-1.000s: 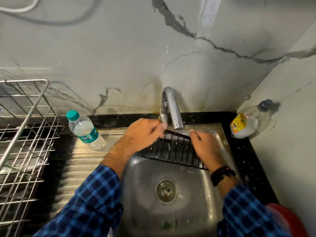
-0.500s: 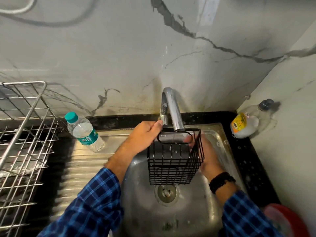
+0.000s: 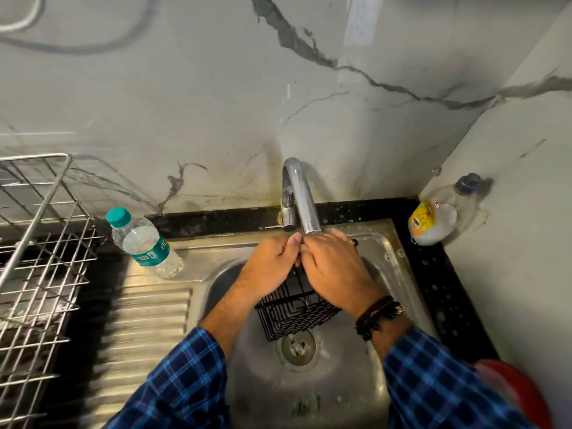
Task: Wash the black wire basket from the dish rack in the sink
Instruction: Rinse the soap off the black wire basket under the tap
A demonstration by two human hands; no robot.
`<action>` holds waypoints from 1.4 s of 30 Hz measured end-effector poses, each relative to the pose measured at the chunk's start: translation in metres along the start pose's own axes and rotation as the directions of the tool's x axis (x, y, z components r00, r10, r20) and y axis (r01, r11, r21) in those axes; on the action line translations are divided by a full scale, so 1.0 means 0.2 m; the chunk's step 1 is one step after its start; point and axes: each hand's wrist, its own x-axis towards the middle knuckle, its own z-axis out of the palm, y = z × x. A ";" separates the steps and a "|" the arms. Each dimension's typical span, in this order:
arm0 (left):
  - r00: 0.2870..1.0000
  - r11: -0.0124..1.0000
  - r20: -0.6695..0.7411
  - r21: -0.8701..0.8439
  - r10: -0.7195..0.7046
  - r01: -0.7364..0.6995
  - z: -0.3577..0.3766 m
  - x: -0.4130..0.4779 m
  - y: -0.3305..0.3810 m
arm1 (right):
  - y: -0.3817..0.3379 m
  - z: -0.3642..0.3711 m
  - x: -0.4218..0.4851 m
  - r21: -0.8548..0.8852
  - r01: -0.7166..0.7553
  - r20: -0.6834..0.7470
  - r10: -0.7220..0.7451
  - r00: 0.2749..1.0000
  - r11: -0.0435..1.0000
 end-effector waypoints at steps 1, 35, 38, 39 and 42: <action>1.000 1.000 0.000 -0.030 -0.009 0.009 0.01 0.00 0.00 | -0.02 0.00 0.00 0.031 0.027 0.018 -0.027 0.999 0.999; 0.912 0.922 -0.383 -0.386 -0.144 -0.016 -0.23 -0.04 0.05 | 0.25 0.20 -0.22 0.763 -0.617 0.318 0.717 0.621 0.195; 0.824 0.835 -0.378 -0.516 -0.421 0.190 -0.22 0.00 -0.10 | 0.20 0.17 -0.25 0.841 -0.483 0.153 0.750 0.644 0.244; 0.781 0.722 -0.266 -0.617 -0.565 0.312 -0.21 -0.01 -0.13 | 0.19 0.18 -0.28 0.862 -0.426 0.089 0.744 0.662 0.276; 0.647 0.334 0.169 -0.744 -0.744 0.579 -0.19 -0.10 -0.16 | 0.18 0.16 -0.37 0.888 -0.231 -0.109 0.669 0.736 0.398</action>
